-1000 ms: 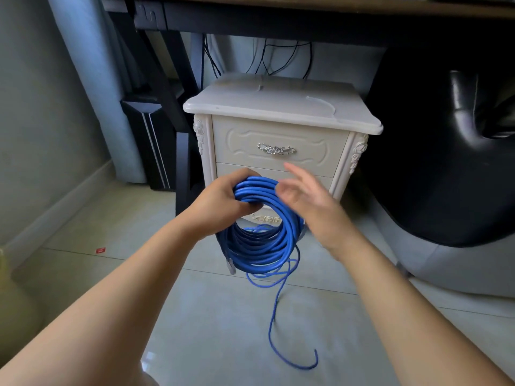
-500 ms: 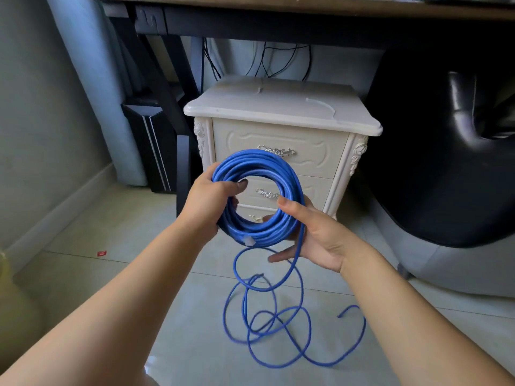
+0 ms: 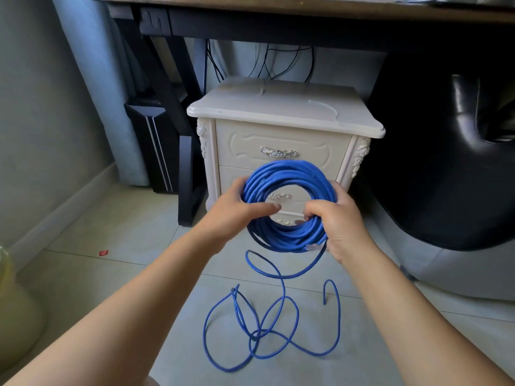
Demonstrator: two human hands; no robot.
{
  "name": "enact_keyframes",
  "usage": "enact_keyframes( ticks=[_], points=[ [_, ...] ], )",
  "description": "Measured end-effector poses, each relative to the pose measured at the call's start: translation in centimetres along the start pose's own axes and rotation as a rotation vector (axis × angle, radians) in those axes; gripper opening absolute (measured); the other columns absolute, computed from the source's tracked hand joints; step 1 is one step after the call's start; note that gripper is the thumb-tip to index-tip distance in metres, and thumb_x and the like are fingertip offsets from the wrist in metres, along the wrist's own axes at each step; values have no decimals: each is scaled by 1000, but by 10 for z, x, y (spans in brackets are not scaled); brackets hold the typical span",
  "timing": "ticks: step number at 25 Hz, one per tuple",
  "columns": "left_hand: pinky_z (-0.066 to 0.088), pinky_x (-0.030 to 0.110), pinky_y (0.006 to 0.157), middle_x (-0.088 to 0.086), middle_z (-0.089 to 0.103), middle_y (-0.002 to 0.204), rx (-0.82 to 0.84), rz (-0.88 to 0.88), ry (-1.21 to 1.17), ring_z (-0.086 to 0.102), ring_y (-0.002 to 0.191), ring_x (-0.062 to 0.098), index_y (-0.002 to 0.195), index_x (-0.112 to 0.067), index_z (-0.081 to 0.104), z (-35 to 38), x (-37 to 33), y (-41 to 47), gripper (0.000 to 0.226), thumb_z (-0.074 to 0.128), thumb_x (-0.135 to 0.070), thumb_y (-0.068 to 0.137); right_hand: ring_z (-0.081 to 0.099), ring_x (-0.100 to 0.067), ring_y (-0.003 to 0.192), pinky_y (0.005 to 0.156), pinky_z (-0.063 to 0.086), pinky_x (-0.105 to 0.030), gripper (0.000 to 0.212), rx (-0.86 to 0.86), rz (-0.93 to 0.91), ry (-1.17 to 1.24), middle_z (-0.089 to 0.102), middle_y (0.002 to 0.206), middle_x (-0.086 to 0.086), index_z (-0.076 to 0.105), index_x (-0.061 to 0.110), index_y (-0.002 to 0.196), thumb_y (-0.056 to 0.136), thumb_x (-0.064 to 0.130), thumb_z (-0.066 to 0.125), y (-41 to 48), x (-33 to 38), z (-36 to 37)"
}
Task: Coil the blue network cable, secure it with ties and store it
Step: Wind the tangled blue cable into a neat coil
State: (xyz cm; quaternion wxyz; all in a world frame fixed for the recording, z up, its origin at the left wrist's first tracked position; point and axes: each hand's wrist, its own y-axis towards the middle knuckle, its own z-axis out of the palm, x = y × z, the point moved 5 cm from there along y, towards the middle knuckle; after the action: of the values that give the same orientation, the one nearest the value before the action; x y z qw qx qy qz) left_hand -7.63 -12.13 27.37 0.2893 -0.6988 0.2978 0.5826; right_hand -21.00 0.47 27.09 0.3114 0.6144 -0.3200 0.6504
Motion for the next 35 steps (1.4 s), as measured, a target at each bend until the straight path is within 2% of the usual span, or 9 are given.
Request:
enact_keyframes(
  ticks=[4,9,12,15,19,24,28,31,35],
  points=[
    [44,21,95,-10,55,125,20,425,572,56,110,4,139,-31,45,12,-16,-10,76,78,-21,71,60,-6,69,65,48,-20,41,182,-250,-546,67,82,9,59,31,93,68,0,65,-13,13,14],
    [54,37,76,-9,68,91,-23,363,716,63,84,16,115,-30,59,19,-18,-13,42,61,-18,74,59,-14,85,73,49,-29,42,318,-319,-734,63,97,6,58,35,106,73,9,64,-23,10,29],
    [53,29,69,-11,68,79,-67,306,596,63,75,9,101,-29,63,13,-17,-11,29,62,-17,74,62,-13,93,81,49,-24,54,353,-249,-536,63,104,6,52,35,121,74,16,71,-21,13,24],
    [42,15,56,-16,61,57,-127,184,304,53,53,0,90,-22,66,2,-12,-5,15,69,-11,81,63,-13,106,90,48,-31,66,417,-3,-91,68,110,8,52,40,128,67,46,76,-9,8,12],
    [50,37,65,-3,51,56,-261,5,-83,51,55,17,91,-17,68,-16,-1,3,13,69,-13,79,58,-23,113,94,50,-50,83,526,188,209,63,119,-1,59,27,131,63,74,68,-7,-11,15],
    [45,39,67,2,45,62,-306,-105,-370,45,59,19,89,-14,61,-12,8,0,9,65,-8,82,63,-21,105,86,54,-43,96,531,191,293,61,121,-3,47,31,139,54,38,92,-14,-14,24],
    [51,35,71,0,48,65,-239,-125,-648,48,58,14,94,-15,62,1,7,-3,15,63,-3,84,71,-27,84,86,55,-46,36,294,203,345,66,94,-16,59,12,112,78,0,68,-18,-17,30],
    [54,41,88,4,58,82,-37,-123,-496,60,76,17,105,-13,59,11,2,-6,26,69,-4,83,66,-25,66,74,54,-40,30,98,162,330,61,76,-13,61,11,92,76,-14,55,-11,-13,18],
    [48,36,100,-5,60,127,184,-70,-181,64,111,13,143,-33,38,6,2,-3,89,82,-21,67,54,-23,62,66,51,-49,25,-13,25,-22,54,68,-4,59,15,76,54,3,61,-1,-5,-2]
  ],
)
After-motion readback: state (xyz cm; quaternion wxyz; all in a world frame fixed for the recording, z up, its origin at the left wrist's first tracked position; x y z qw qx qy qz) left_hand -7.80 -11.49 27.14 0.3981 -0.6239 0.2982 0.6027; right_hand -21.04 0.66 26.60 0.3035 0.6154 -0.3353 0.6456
